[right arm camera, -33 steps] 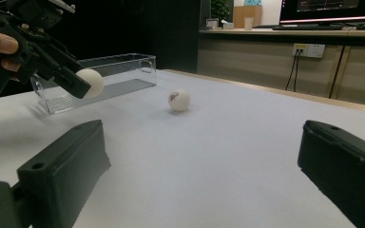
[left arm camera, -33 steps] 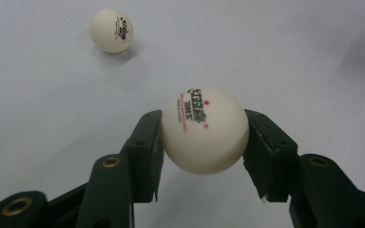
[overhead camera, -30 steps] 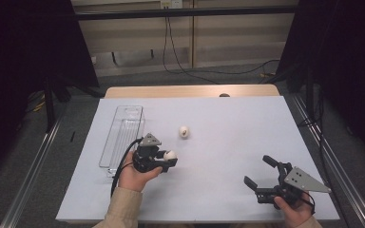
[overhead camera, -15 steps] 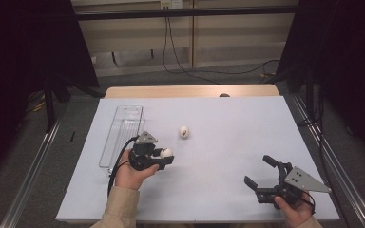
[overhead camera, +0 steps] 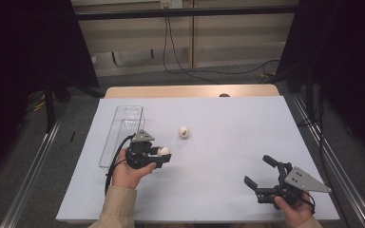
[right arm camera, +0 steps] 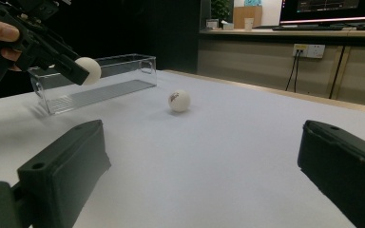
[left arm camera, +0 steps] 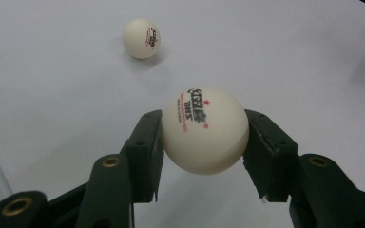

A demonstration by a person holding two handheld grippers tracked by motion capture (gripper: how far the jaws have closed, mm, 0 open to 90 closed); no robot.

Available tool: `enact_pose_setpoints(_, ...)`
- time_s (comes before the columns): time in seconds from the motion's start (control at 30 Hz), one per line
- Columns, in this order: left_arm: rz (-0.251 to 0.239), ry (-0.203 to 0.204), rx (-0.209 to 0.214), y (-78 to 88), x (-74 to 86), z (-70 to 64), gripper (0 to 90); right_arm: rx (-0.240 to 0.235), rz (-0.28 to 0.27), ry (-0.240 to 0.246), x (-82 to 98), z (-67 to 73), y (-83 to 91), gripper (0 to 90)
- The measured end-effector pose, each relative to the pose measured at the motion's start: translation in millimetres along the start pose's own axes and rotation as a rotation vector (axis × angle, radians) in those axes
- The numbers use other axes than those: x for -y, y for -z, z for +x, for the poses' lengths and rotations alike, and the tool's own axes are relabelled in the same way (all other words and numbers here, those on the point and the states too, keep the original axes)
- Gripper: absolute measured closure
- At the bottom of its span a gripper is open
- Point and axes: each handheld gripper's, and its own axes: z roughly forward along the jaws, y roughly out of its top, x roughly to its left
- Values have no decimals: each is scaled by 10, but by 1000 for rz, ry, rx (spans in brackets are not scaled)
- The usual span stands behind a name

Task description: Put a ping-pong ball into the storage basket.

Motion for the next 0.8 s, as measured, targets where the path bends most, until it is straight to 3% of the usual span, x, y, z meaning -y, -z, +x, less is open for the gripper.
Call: enact_pose_setpoints(0.8, -3, 24, -25, 66, -5, 80, 510, 1, -1, 1, -1, -2, 2, 20)
